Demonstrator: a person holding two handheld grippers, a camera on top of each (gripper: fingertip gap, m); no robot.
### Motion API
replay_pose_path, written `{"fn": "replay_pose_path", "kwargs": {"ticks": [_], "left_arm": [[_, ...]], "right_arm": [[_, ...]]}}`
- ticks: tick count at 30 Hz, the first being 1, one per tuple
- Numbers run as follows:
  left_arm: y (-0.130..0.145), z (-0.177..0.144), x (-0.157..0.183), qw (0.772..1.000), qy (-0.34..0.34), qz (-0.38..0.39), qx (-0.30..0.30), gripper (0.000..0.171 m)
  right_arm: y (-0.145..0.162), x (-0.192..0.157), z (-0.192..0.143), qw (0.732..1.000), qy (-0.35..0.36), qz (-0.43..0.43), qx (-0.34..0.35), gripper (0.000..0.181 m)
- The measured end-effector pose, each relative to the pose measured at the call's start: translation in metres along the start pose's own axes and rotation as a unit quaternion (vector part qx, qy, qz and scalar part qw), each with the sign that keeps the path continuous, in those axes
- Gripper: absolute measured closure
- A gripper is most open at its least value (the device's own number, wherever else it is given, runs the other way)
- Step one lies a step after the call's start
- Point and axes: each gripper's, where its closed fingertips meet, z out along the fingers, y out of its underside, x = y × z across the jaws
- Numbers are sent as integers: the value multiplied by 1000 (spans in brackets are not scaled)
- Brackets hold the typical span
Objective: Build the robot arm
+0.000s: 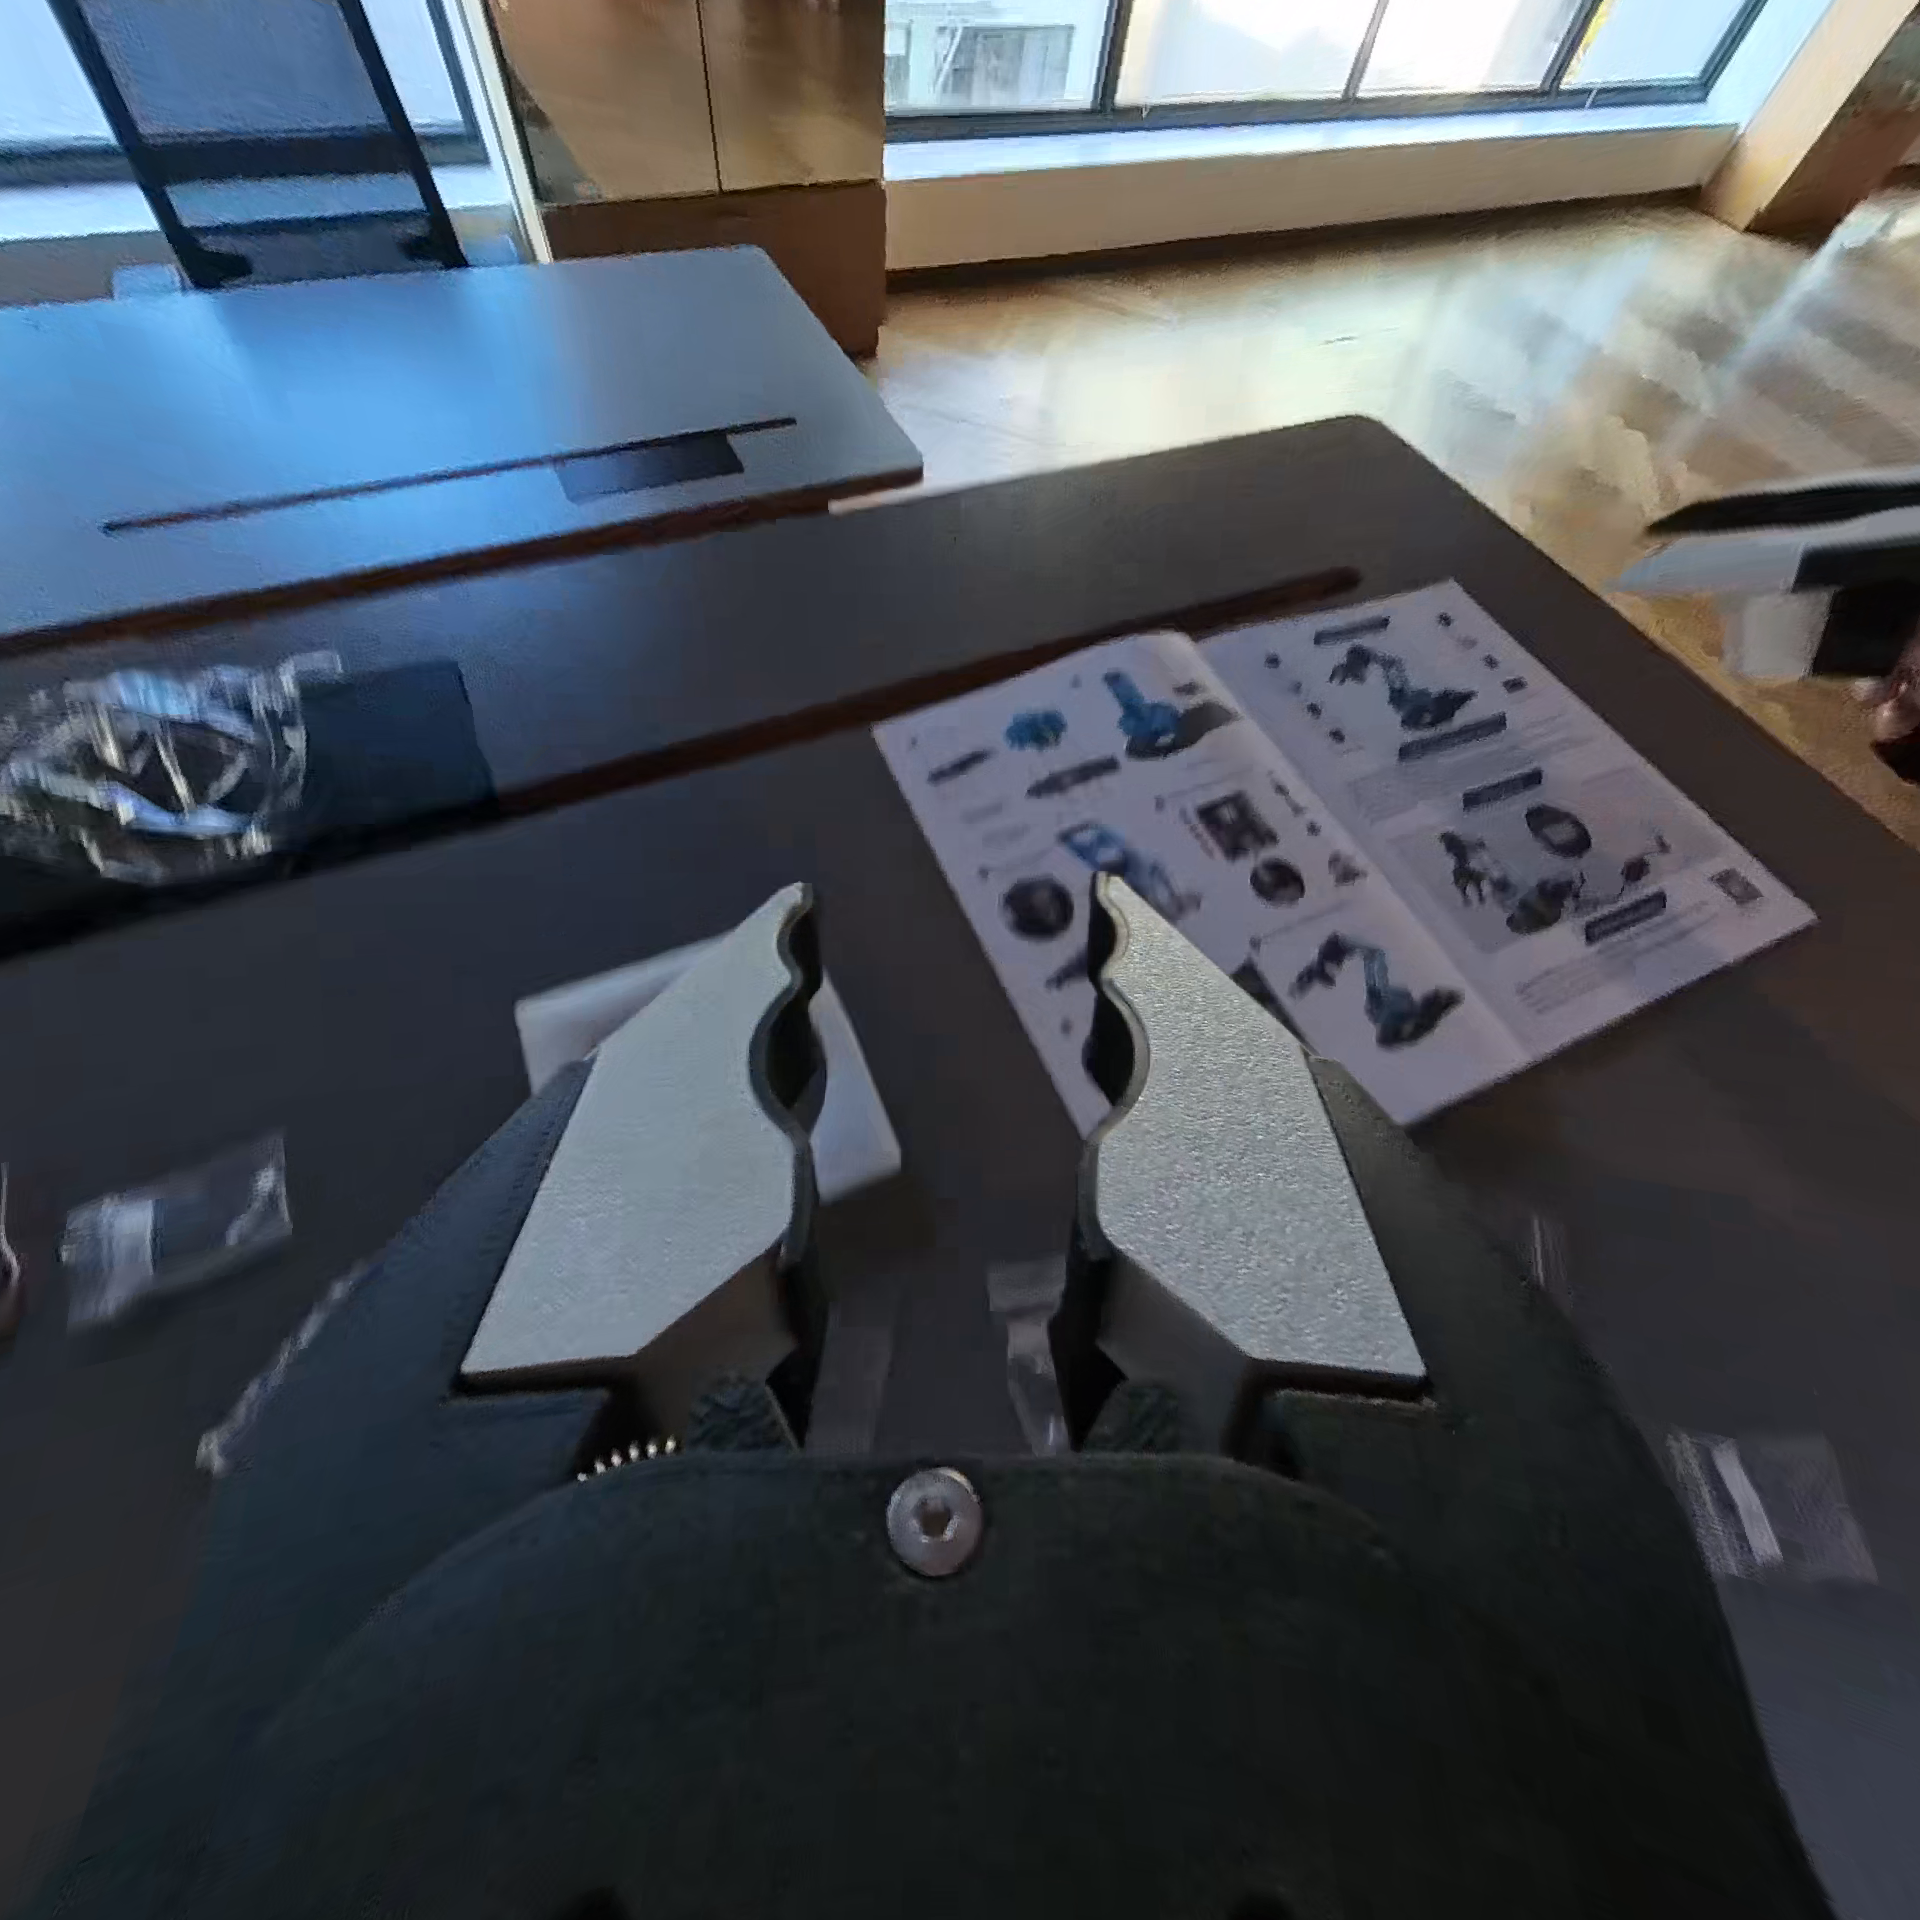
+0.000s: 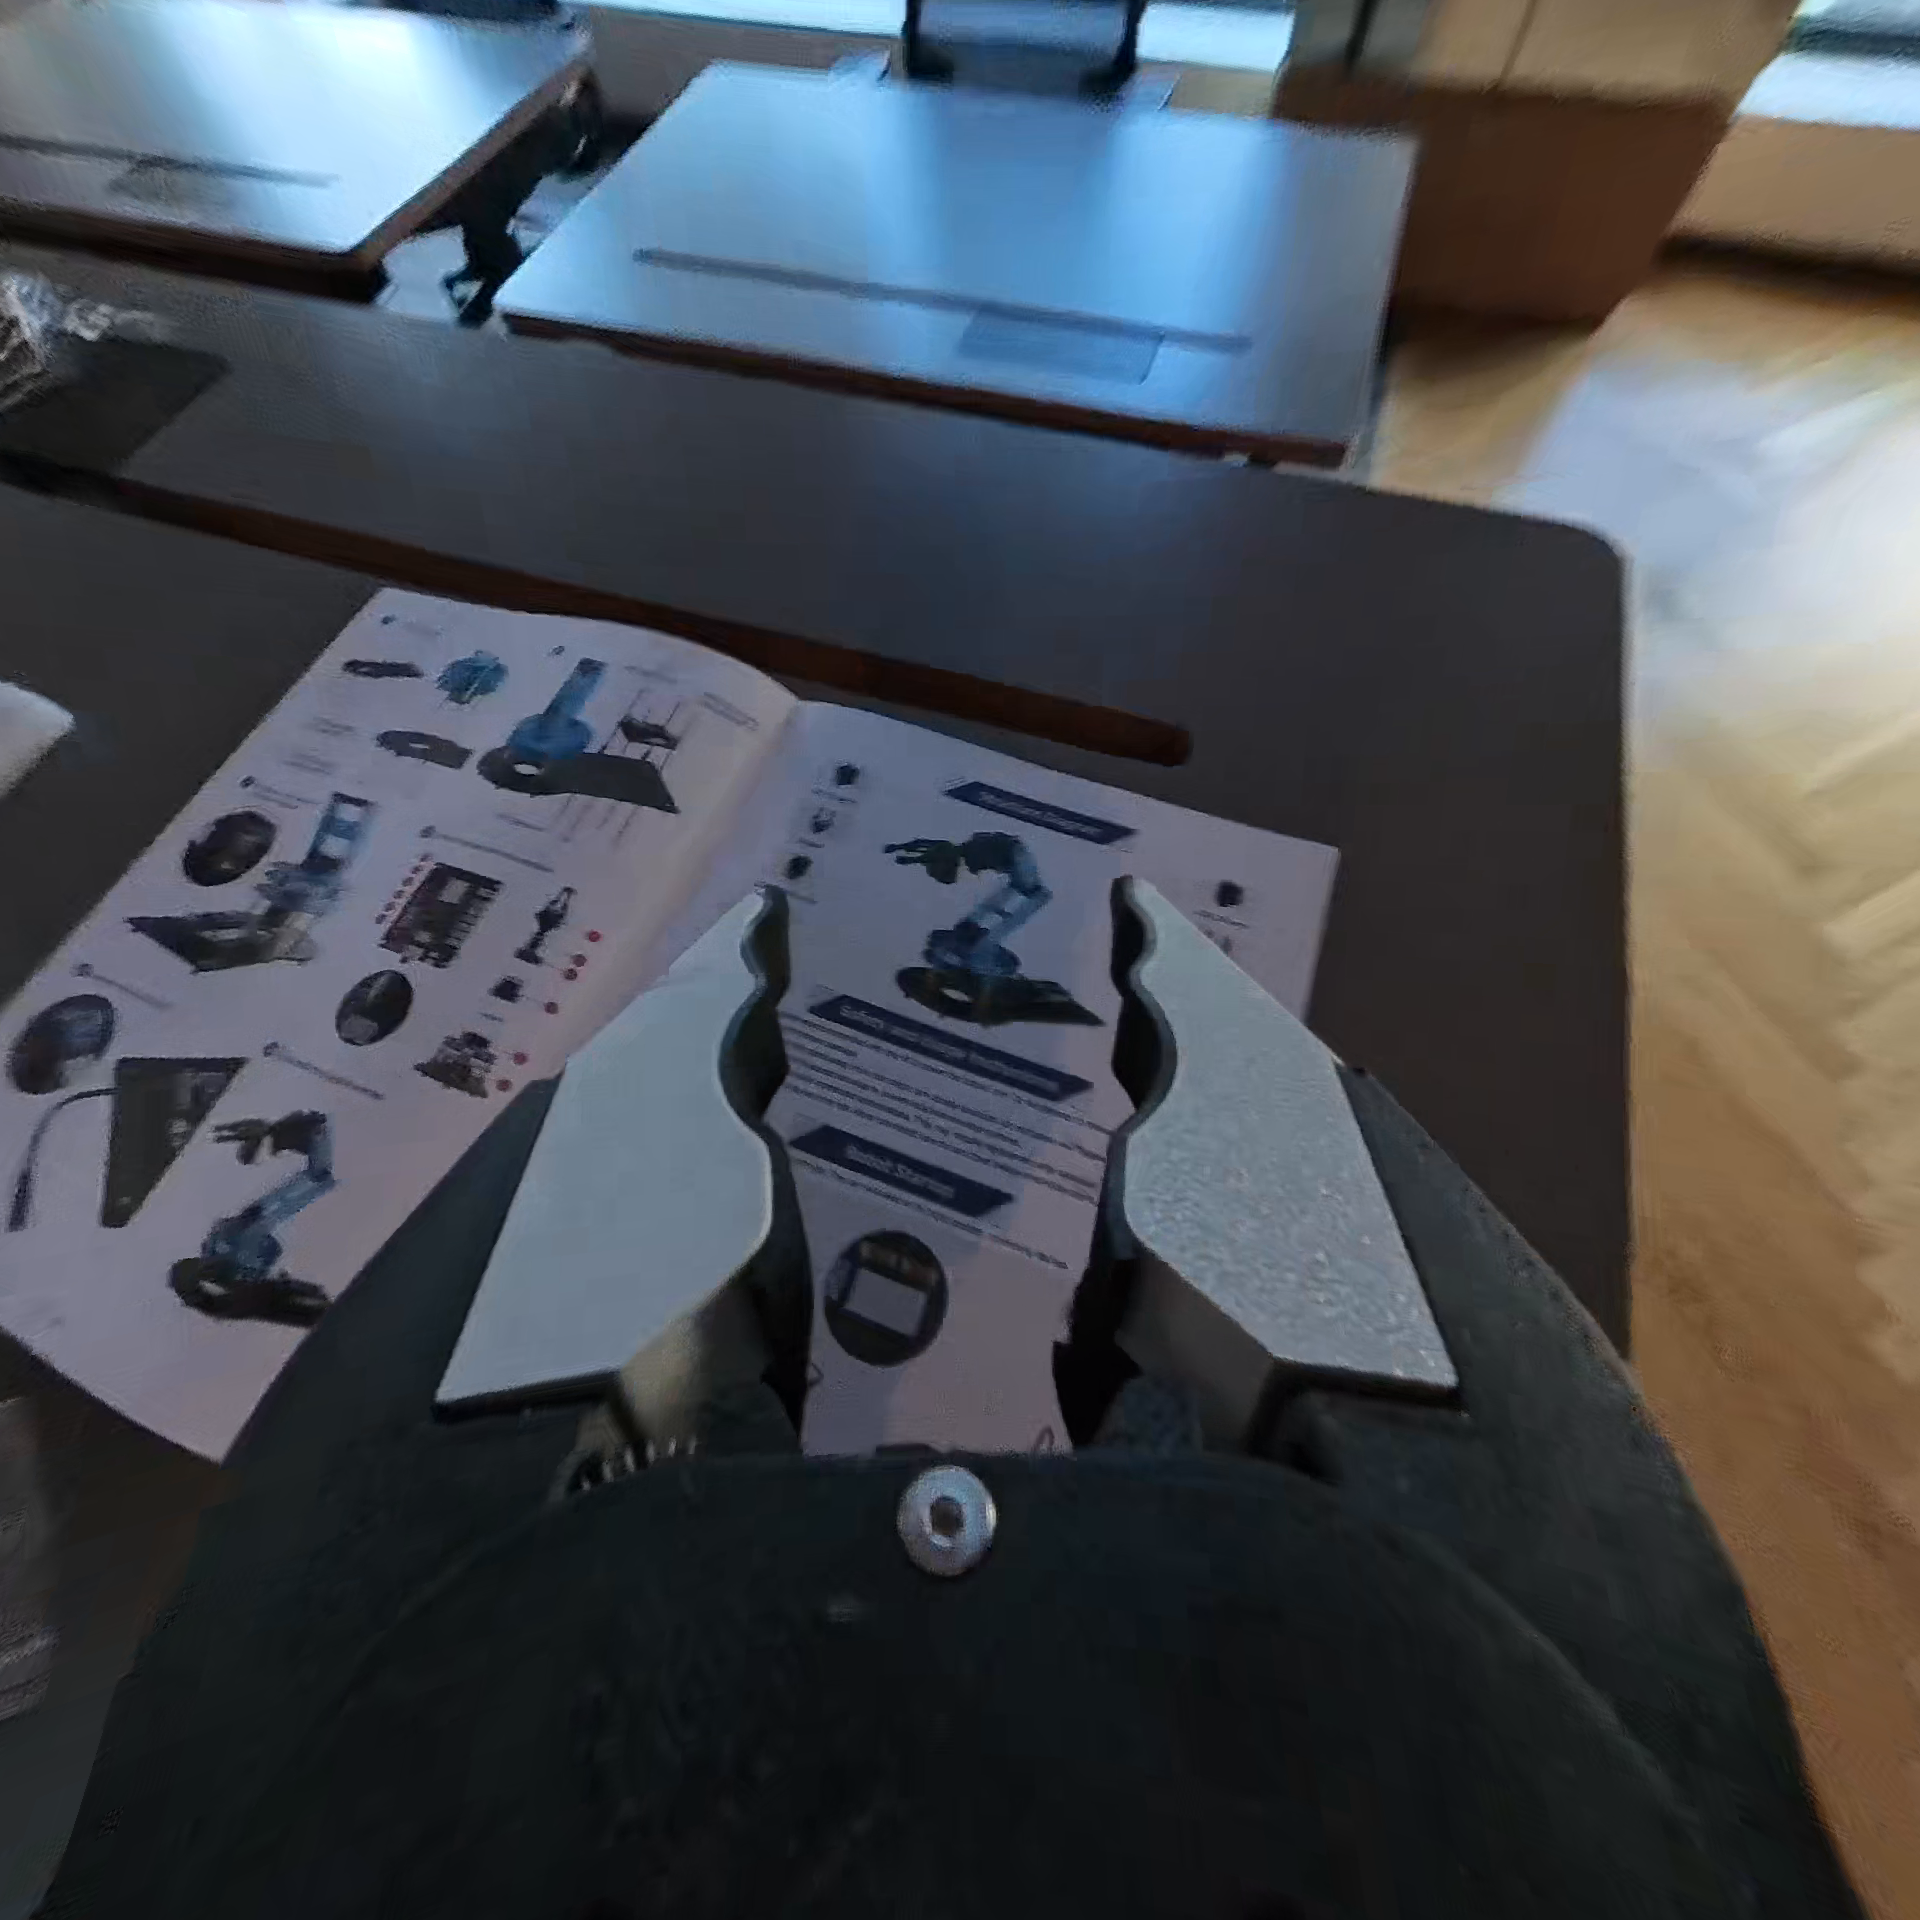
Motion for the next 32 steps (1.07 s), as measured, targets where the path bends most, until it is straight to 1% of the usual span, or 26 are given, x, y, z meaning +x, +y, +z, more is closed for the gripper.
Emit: {"fn": "replay_pose_path", "kwargs": {"ticks": [1, 3, 5, 7, 9, 10, 12, 14, 16, 19, 22, 24, 28, 32], "left_arm": [[-15, 10, 4, 1000, -5, 8, 6, 123], [-34, 25, 6, 999, -23, 21, 13, 122], [-38, 34, 6, 999, -31, 26, 6, 121], [-32, 38, 0, 999, -40, 23, -19, 119], [-26, 36, -7, 998, -45, 17, -49, 118], [-25, 36, -10, 997, -49, 8, -51, 118], [-24, 37, -16, 997, -54, -18, -44, 120], [-24, 43, -17, 998, -46, -39, -36, 121], [-23, 49, -19, 997, -38, -55, -32, 121], [-25, 52, -26, 997, -38, -73, -13, 121], [-35, 48, -36, 994, -50, -93, 30, 124], [-38, 45, -43, 992, -58, -100, 45, 125], [-36, 43, -52, 990, -65, -112, 49, 126], [-36, 43, -53, 989, -59, -122, 54, 126]], "right_arm": [[-1, -3, 8, 1000, -11, 3, -13, 117], [-2, -6, 24, 1000, -26, 10, -9, 117], [4, -14, 36, 998, -58, -3, -12, 117], [10, -5, 47, 999, -40, -25, 3, 117], [11, 0, 57, 998, -30, -32, 42, 119], [9, 1, 59, 997, -25, -26, 72, 122], [6, -7, 61, 990, -39, -7, 138, 133], [9, -6, 61, 985, -19, -11, 173, 138], [11, -3, 60, 986, 0, -20, 167, 137], [15, 14, 55, 985, 41, -9, 168, 141], [16, 25, 50, 982, 53, 17, 178, 143], [18, 28, 50, 983, 58, 25, 173, 143], [19, 27, 51, 983, 63, 19, 169, 143], [20, 25, 52, 984, 65, 6, 165, 141]]}}
